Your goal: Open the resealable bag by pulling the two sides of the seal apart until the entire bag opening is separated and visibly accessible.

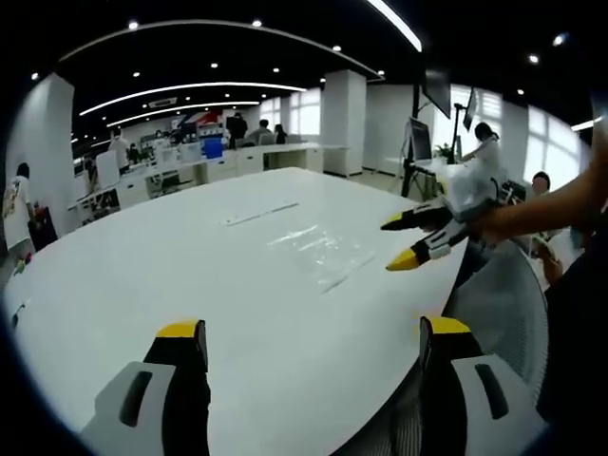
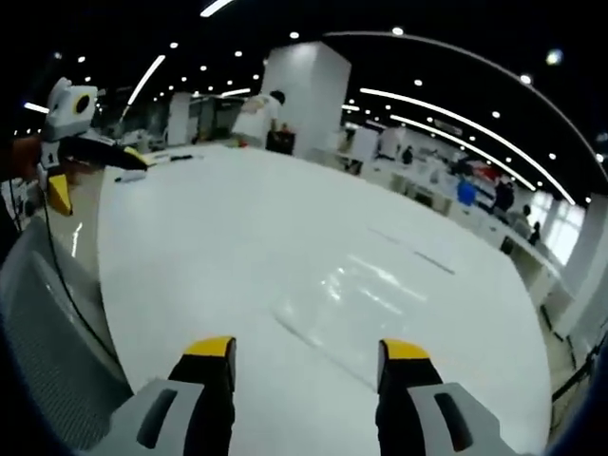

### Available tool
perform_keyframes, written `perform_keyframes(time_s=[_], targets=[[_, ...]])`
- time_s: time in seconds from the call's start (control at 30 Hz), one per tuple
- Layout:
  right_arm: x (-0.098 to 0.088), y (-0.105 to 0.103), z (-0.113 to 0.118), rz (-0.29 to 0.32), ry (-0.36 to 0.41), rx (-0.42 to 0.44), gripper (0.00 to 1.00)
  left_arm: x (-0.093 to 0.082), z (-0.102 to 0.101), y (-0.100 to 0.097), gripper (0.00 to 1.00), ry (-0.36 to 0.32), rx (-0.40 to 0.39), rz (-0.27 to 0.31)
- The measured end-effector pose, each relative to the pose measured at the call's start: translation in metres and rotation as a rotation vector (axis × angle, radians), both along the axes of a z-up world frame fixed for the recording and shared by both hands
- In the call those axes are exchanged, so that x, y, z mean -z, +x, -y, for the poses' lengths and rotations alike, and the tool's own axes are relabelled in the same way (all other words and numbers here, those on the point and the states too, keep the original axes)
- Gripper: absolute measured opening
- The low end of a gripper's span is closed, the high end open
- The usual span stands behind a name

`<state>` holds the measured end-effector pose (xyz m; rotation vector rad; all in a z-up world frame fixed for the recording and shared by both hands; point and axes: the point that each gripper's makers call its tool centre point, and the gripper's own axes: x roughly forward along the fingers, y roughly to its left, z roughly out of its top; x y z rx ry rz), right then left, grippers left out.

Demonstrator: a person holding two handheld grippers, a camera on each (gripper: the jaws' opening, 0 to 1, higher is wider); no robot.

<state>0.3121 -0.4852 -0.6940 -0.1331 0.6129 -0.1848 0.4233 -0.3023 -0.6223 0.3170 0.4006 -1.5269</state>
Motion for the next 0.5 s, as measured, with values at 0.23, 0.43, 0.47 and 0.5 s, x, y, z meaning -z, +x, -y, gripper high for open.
perform_keyframes(time_s=[0.23, 0.43, 0.47, 0.5], targets=[[0.011, 0.013, 0.003, -0.047, -0.043, -0.063, 0.55, 0.002, 0.001, -0.002, 0.90, 0.009, 0.001, 0.000], [0.016, 0.024, 0.008, -0.066, -0.076, -0.102, 0.51, 0.005, -0.004, 0.000, 0.90, 0.024, -0.012, 0.014], [0.017, 0.026, 0.009, -0.069, -0.084, -0.111, 0.49, 0.005, -0.004, 0.001, 0.90, 0.025, -0.016, 0.014], [0.018, 0.027, 0.010, -0.071, -0.087, -0.115, 0.46, 0.005, -0.005, 0.002, 0.90, 0.025, -0.020, 0.014]])
